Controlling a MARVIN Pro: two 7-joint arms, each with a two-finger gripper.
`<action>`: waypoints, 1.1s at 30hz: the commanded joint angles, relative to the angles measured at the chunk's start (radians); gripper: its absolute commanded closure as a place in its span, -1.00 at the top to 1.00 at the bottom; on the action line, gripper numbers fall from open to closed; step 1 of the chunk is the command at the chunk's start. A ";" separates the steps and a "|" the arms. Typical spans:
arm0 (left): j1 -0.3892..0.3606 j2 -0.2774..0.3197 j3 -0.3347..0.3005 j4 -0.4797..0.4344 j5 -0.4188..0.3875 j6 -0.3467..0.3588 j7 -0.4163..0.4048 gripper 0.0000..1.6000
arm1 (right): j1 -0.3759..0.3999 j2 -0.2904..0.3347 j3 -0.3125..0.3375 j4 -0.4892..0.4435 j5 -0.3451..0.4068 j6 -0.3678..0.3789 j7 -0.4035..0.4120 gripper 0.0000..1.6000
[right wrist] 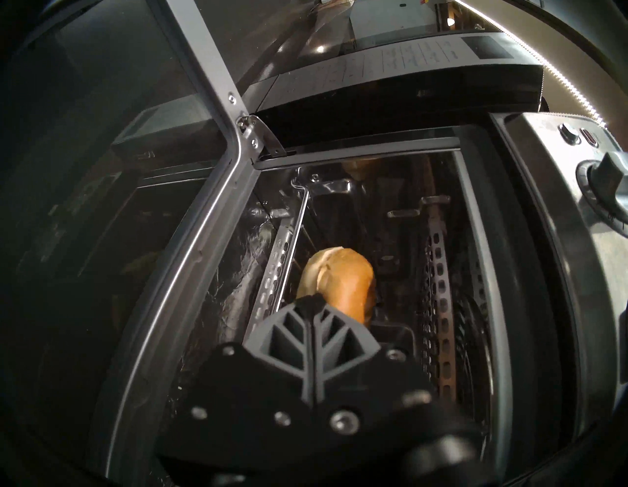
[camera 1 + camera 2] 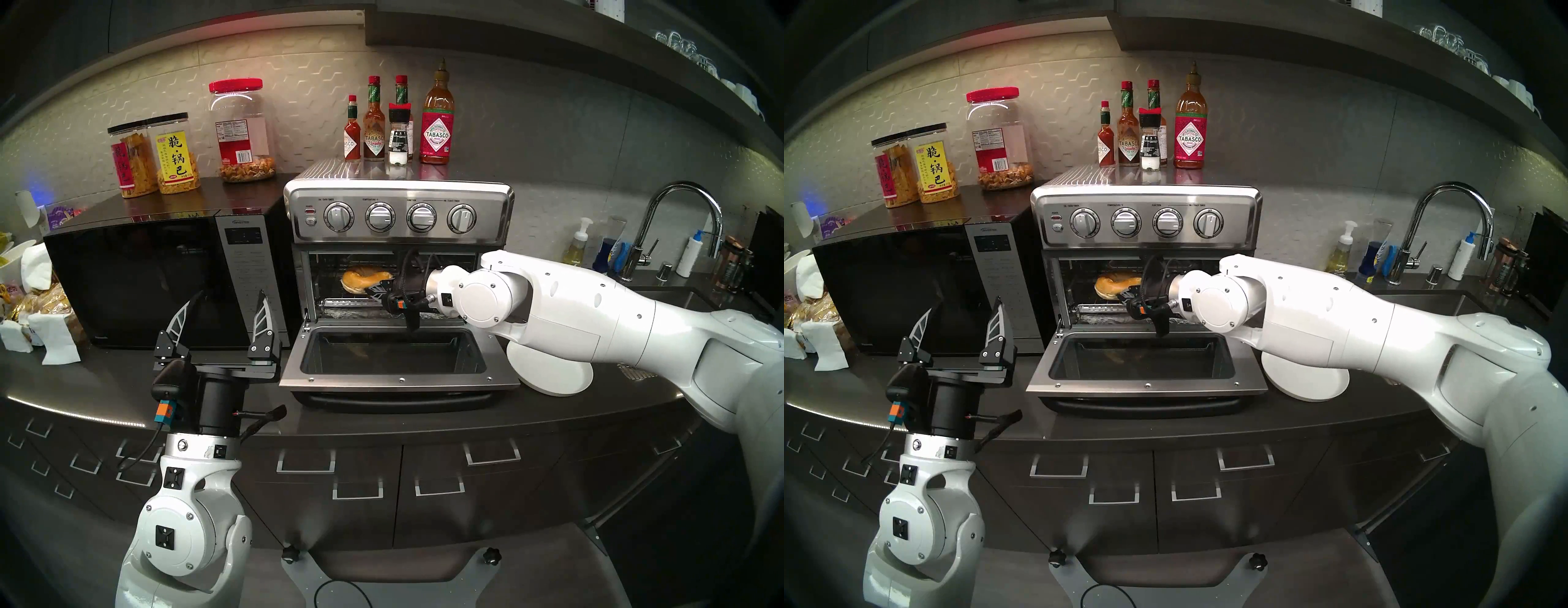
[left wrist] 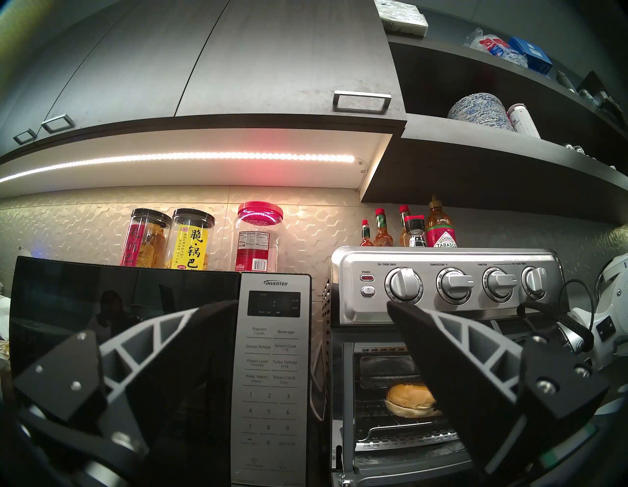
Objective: Open the oven and place the bagel inside on the rack
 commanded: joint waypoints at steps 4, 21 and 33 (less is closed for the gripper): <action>0.002 0.001 0.000 -0.023 0.001 -0.001 -0.001 1.00 | 0.000 -0.033 0.022 0.035 0.002 -0.003 -0.042 -1.00; -0.001 0.001 0.001 -0.019 0.001 -0.004 -0.001 1.00 | -0.006 0.193 0.054 -0.198 0.045 -0.036 0.017 -1.00; -0.003 0.001 0.001 -0.016 0.001 -0.004 -0.001 1.00 | -0.032 0.333 0.088 -0.311 0.086 -0.062 0.042 -1.00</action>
